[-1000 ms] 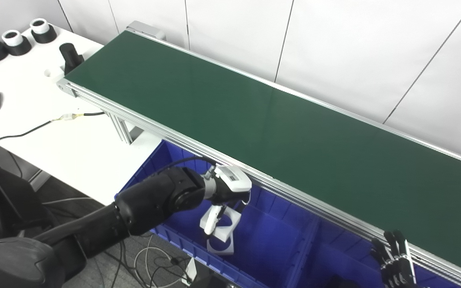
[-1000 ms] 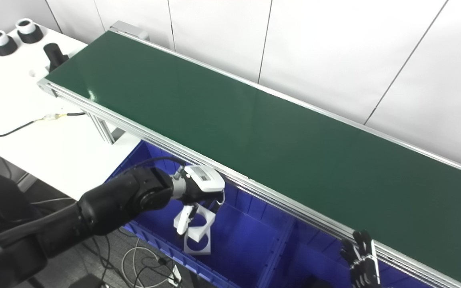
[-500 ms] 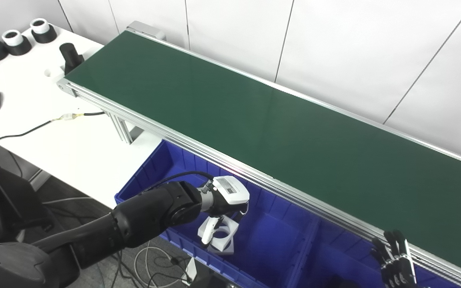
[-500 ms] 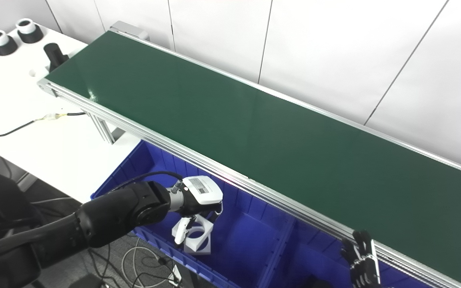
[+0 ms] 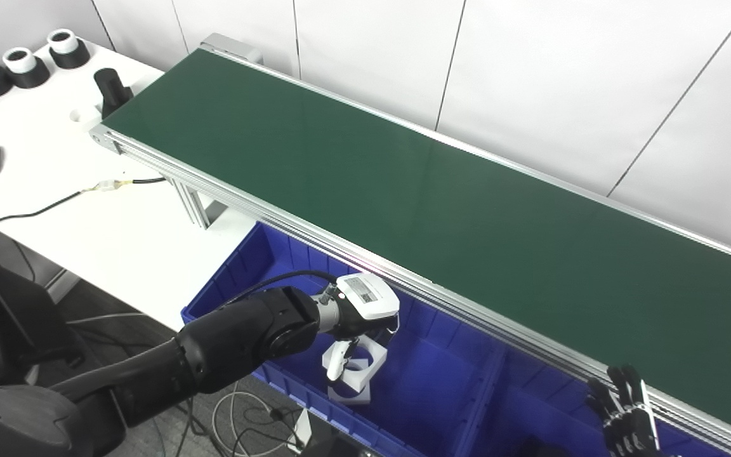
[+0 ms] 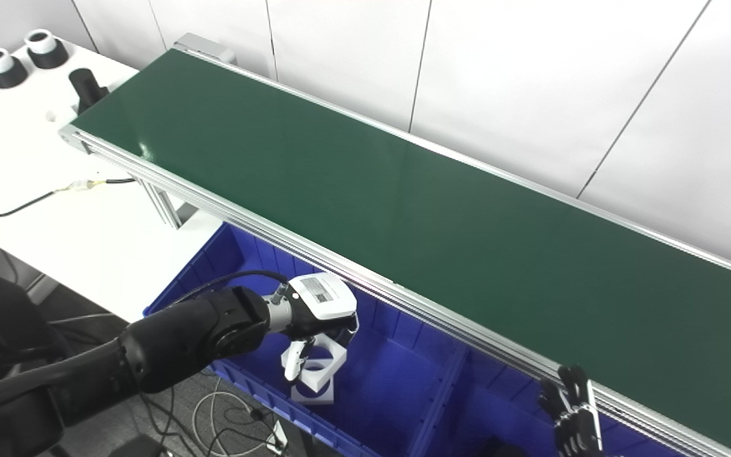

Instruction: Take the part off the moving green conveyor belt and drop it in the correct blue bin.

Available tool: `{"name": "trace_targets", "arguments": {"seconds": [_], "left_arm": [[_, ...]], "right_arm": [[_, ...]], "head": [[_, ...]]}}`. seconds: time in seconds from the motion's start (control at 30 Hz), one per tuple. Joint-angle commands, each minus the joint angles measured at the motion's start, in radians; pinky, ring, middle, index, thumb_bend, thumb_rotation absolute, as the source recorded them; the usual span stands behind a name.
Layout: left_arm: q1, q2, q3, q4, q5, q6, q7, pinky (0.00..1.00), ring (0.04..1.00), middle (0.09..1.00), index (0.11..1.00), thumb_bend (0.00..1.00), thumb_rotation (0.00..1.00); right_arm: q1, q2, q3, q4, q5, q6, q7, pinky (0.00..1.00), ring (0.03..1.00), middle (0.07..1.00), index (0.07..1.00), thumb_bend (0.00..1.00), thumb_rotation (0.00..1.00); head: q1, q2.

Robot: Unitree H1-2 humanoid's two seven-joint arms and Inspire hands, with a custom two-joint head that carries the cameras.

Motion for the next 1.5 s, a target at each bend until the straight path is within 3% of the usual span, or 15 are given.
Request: {"name": "trace_targets", "arguments": {"seconds": [0.0,0.07,0.17,0.57,0.83,0.97,1.1,1.2,1.33,1.4,1.47], "left_arm": [[-0.015,0.022,0.003,-0.007,0.008,-0.017,0.021,0.47,0.538,0.629,0.613,0.9,0.31],[-0.016,0.025,0.004,-0.008,0.0,-0.026,0.021,0.51,0.582,0.655,0.627,0.97,0.42],[-0.017,0.028,0.002,-0.011,0.002,-0.029,0.015,0.51,0.583,0.664,0.636,1.0,0.46],[-0.011,0.02,0.008,-0.049,-0.035,-0.032,-0.008,0.46,0.539,0.654,0.635,1.0,0.46],[0.026,-0.019,0.015,-0.178,-0.14,-0.029,-0.036,0.52,0.579,0.649,0.625,1.0,0.49],[0.076,-0.065,0.059,-0.273,-0.293,-0.014,-0.035,0.51,0.58,0.636,0.609,1.0,0.49],[0.141,-0.175,0.152,-0.354,-0.68,0.133,-0.107,0.52,0.609,0.645,0.627,0.99,0.4],[0.175,-0.233,0.188,-0.372,-0.837,0.17,-0.116,0.59,0.646,0.657,0.643,0.98,0.39],[0.243,-0.318,0.211,-0.326,-0.983,0.084,-0.062,0.59,0.646,0.661,0.668,0.94,0.4],[0.263,-0.332,0.215,-0.307,-0.988,0.05,-0.036,0.59,0.655,0.675,0.682,0.95,0.42],[0.284,-0.351,0.223,-0.265,-0.964,-0.032,0.016,0.63,0.702,0.705,0.685,0.97,0.46]], "right_arm": [[-0.002,0.004,-0.003,-0.027,0.004,-0.05,0.007,0.85,0.882,0.948,0.978,0.91,0.97],[-0.002,0.003,-0.002,-0.027,0.005,-0.05,0.008,0.85,0.883,0.952,0.978,0.91,0.97],[-0.002,0.004,-0.002,-0.025,0.003,-0.05,0.006,0.85,0.883,0.949,0.977,0.91,0.97],[-0.004,0.002,-0.005,-0.017,0.0,-0.051,0.007,0.85,0.883,0.947,0.979,0.91,0.97],[-0.001,0.002,-0.003,-0.018,0.011,-0.05,0.012,0.85,0.89,0.951,0.979,0.91,0.96],[0.002,0.009,0.005,-0.023,-0.002,-0.05,0.008,0.85,0.881,0.943,0.98,0.9,0.96],[0.008,0.022,0.015,-0.031,-0.012,-0.048,-0.002,0.85,0.882,0.934,0.974,0.92,0.96],[0.009,0.032,0.021,-0.034,-0.018,-0.047,-0.008,0.85,0.882,0.93,0.967,0.93,0.95],[0.004,0.056,0.032,-0.025,-0.042,-0.05,-0.02,0.84,0.876,0.93,0.96,0.95,0.93],[0.006,0.068,0.038,-0.022,-0.061,-0.05,-0.031,0.83,0.87,0.924,0.956,0.97,0.94],[0.011,0.081,0.047,-0.02,-0.085,-0.05,-0.046,0.83,0.868,0.919,0.954,0.97,0.94]], "head": [[-0.001,0.0],[-0.001,0.0],[-0.002,0.0],[-0.001,-0.001],[-0.023,0.002],[-0.107,0.018],[-0.175,0.035],[-0.219,0.038],[-0.34,0.035],[-0.388,0.03],[-0.466,0.018]]}}
